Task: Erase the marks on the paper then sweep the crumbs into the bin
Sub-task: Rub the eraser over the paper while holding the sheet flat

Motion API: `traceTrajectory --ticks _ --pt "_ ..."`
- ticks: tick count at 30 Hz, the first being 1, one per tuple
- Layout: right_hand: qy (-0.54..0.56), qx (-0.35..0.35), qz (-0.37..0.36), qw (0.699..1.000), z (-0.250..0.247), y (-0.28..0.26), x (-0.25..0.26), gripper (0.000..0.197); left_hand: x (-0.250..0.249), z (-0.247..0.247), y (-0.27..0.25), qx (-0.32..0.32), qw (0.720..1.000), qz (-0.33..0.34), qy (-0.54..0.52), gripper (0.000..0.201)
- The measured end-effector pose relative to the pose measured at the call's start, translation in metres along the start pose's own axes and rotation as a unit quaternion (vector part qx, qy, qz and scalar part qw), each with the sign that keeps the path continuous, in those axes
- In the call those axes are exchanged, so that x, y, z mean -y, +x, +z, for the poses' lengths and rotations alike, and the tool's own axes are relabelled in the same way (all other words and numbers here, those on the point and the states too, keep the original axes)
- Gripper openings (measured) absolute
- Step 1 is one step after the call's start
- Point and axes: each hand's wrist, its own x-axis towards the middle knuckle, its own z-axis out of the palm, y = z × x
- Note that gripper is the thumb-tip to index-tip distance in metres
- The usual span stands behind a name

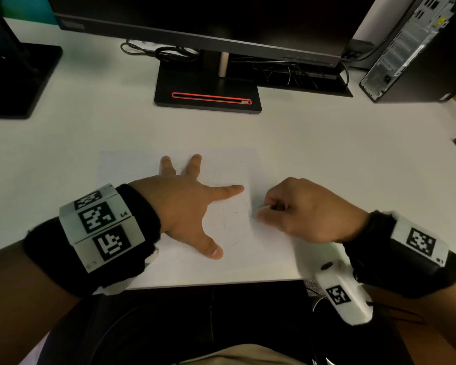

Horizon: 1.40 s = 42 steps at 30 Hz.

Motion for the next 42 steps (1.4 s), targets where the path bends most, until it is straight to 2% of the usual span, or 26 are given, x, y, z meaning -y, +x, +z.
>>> traceTrajectory --ticks 2,4,8,11,13,15,17,21,26,30,34,38,42 --pt "-0.020 0.043 -0.035 0.998 0.010 -0.007 0.010 0.032 0.000 0.000 0.000 0.000 1.000 -0.001 0.000 0.116" --pt "-0.025 0.076 -0.040 0.996 0.014 -0.011 0.016 0.034 -0.001 -0.001 0.000 -0.001 1.000 0.000 0.002 0.116" --pt "0.011 0.012 0.009 1.000 0.005 -0.002 0.005 0.036 0.000 0.000 0.001 -0.005 1.000 -0.001 -0.002 0.116" --pt "-0.010 0.063 -0.026 0.998 0.017 -0.012 0.019 0.035 0.000 0.000 0.000 -0.005 1.000 -0.001 -0.004 0.115" --pt "0.002 0.084 -0.019 0.996 0.015 -0.010 0.018 0.038 0.000 0.000 0.000 -0.006 1.000 0.000 -0.001 0.115" --pt "0.017 0.041 0.013 0.999 0.005 -0.001 0.009 0.040 0.000 0.001 0.000 -0.008 1.000 0.001 -0.001 0.116" --pt "0.014 0.015 0.015 1.000 0.005 0.000 0.009 0.039 0.000 0.001 0.000 -0.007 1.000 0.000 -0.003 0.115" --pt "-0.004 0.083 -0.038 0.996 0.023 -0.019 0.026 0.040 0.000 0.001 -0.001 -0.010 1.000 0.001 0.003 0.115" --pt "0.013 0.021 0.000 1.000 0.015 -0.012 0.018 0.037 0.000 0.000 -0.001 -0.008 1.000 -0.002 -0.008 0.116" --pt "0.005 0.071 -0.043 0.997 0.028 -0.024 0.032 0.037 -0.001 0.000 0.000 -0.009 1.000 -0.004 0.000 0.116" --pt "0.024 0.025 0.001 0.999 0.020 -0.015 0.024 0.036 0.000 0.000 0.000 -0.008 1.000 -0.004 -0.005 0.116" --pt "0.007 0.067 -0.042 0.997 0.029 -0.026 0.040 0.035 -0.001 0.001 0.001 -0.010 1.000 -0.008 0.005 0.116" --pt "0.032 0.024 0.008 0.999 0.021 -0.013 0.030 0.035 -0.001 0.000 0.000 -0.009 1.000 -0.007 0.006 0.116"
